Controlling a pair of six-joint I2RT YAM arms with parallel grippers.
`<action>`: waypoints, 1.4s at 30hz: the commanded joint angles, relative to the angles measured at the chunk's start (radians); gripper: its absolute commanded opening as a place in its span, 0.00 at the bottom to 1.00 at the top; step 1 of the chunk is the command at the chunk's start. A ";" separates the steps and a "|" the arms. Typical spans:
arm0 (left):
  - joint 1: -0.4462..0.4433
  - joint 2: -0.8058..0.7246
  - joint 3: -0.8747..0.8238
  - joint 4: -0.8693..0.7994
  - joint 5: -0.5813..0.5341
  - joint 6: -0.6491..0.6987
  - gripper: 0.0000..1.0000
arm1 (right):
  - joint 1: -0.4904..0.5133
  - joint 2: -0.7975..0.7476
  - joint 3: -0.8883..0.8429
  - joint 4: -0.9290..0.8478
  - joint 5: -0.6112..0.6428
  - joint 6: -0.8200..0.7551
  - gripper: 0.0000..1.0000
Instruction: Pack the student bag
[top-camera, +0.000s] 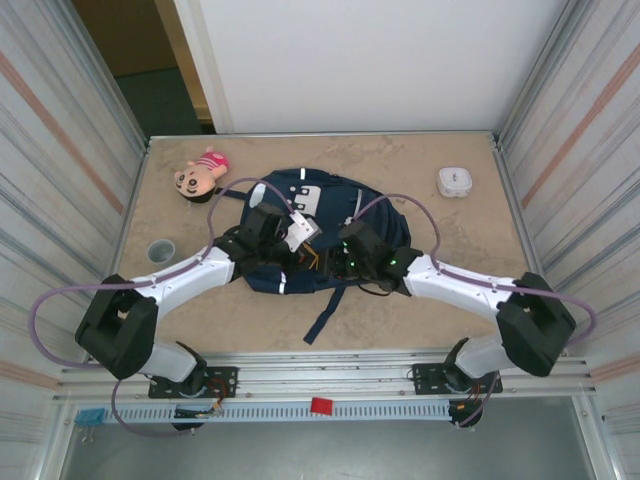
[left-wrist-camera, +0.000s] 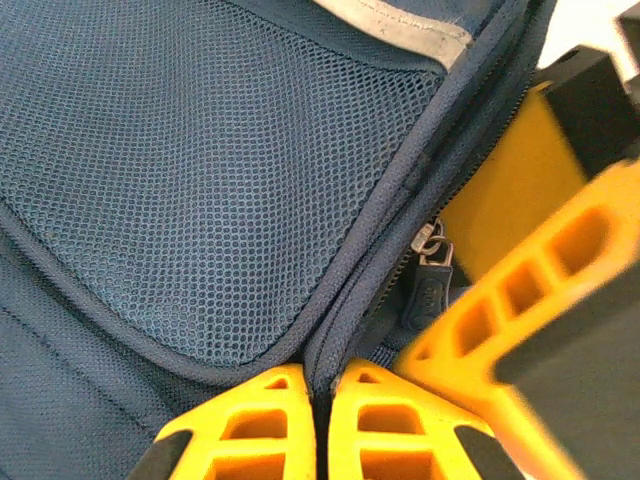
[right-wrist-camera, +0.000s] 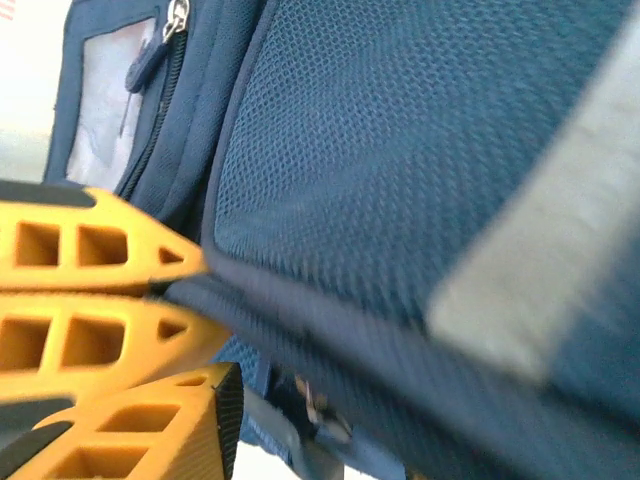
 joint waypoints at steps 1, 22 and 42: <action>0.000 -0.046 0.041 0.048 0.075 -0.041 0.00 | -0.004 0.041 0.067 0.003 0.056 -0.013 0.38; 0.049 -0.104 0.031 -0.236 -0.174 0.189 0.00 | -0.373 -0.258 0.008 -0.423 -0.156 -0.307 0.00; -0.039 -0.475 -0.124 -0.338 -0.397 -1.288 0.72 | -0.197 -0.197 -0.034 -0.260 -0.272 -0.226 0.00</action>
